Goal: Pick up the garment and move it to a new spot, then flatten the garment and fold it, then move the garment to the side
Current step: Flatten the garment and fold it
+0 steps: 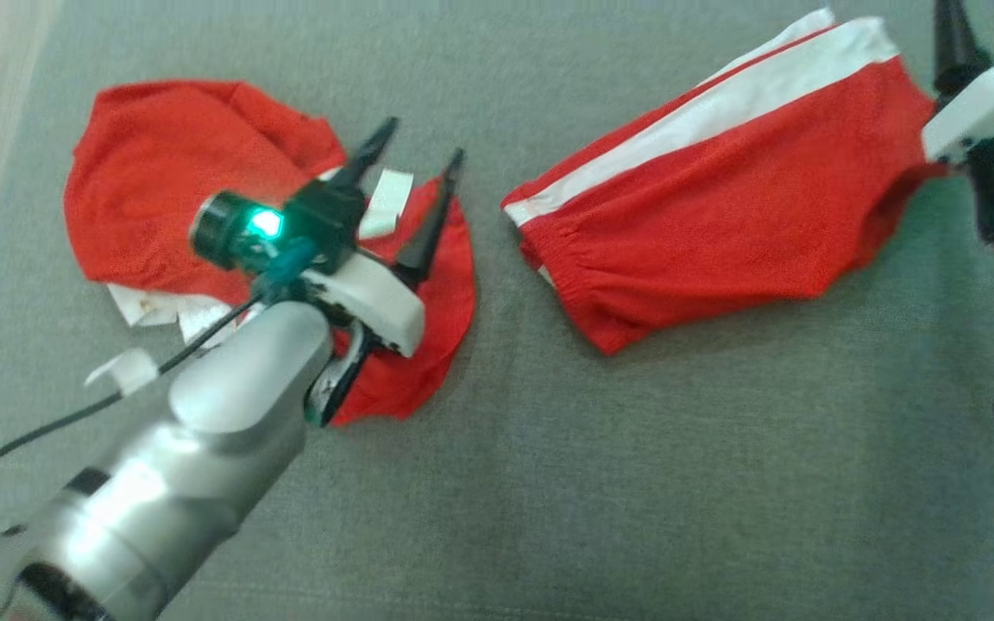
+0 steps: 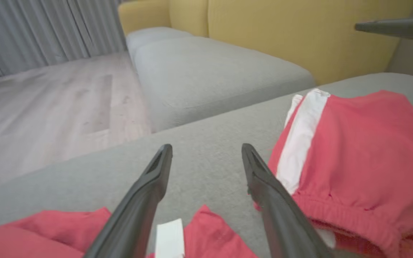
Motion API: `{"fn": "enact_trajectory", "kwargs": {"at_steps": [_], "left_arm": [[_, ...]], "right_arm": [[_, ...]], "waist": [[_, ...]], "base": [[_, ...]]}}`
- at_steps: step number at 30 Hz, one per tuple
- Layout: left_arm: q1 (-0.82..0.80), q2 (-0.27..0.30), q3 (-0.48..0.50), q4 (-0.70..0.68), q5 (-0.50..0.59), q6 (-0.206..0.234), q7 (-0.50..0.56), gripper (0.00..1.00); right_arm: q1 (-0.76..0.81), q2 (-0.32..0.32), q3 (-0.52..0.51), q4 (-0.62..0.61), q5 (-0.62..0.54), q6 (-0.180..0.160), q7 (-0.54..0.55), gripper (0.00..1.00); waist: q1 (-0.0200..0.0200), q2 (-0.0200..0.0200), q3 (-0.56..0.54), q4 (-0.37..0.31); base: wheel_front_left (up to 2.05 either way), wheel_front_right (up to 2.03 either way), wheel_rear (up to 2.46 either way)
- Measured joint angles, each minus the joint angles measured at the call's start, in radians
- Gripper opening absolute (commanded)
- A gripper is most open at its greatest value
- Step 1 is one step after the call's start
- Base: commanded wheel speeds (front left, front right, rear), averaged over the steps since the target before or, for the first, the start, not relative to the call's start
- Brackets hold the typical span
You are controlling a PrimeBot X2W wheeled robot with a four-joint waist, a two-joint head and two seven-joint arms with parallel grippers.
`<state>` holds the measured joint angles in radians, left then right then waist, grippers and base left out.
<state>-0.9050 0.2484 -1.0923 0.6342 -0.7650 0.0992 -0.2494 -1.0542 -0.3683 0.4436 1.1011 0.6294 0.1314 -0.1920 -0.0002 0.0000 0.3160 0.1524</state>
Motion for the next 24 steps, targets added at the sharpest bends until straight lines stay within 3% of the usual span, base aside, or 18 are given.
{"fn": "enact_trajectory", "kwargs": {"at_steps": [8, 12, 18, 20, 24], "left_arm": [[0.181, 0.064, 0.225, -0.200, 0.137, 0.113, -0.006, 1.00], [0.337, 0.087, 0.336, -0.279, 0.183, 0.128, -0.007, 1.00], [0.521, 0.086, 0.446, -0.351, 0.273, 0.120, -0.007, 1.00], [0.574, 0.071, 0.479, -0.365, 0.290, 0.119, -0.007, 1.00], [0.662, 0.024, 0.551, -0.393, 0.315, 0.104, -0.007, 1.00]], "right_arm": [[0.180, 0.034, -0.027, -0.249, 0.063, 0.000, -0.059, 1.00], [0.353, 0.111, -0.139, -0.407, 0.043, 0.000, -0.059, 1.00], [0.640, 0.235, -0.292, -0.585, -0.196, 0.000, -0.059, 1.00], [0.732, 0.271, -0.348, -0.639, -0.248, 0.000, -0.059, 1.00], [0.868, 0.302, -0.363, -0.696, -0.313, 0.000, -0.059, 1.00]], "waist": [[-0.0001, 0.0000, -0.104, -0.053], [0.0001, 0.0000, -0.137, -0.089], [0.0002, 0.0000, -0.169, -0.132], [0.0001, 0.0000, -0.176, -0.137], [0.0001, 0.0000, -0.180, -0.141]], "base": [[0.00, 0.00, 0.00], [0.00, 0.00, 0.00], [0.00, 0.00, 0.00], [0.00, 0.00, 0.00], [0.00, 0.00, 0.00]]}}
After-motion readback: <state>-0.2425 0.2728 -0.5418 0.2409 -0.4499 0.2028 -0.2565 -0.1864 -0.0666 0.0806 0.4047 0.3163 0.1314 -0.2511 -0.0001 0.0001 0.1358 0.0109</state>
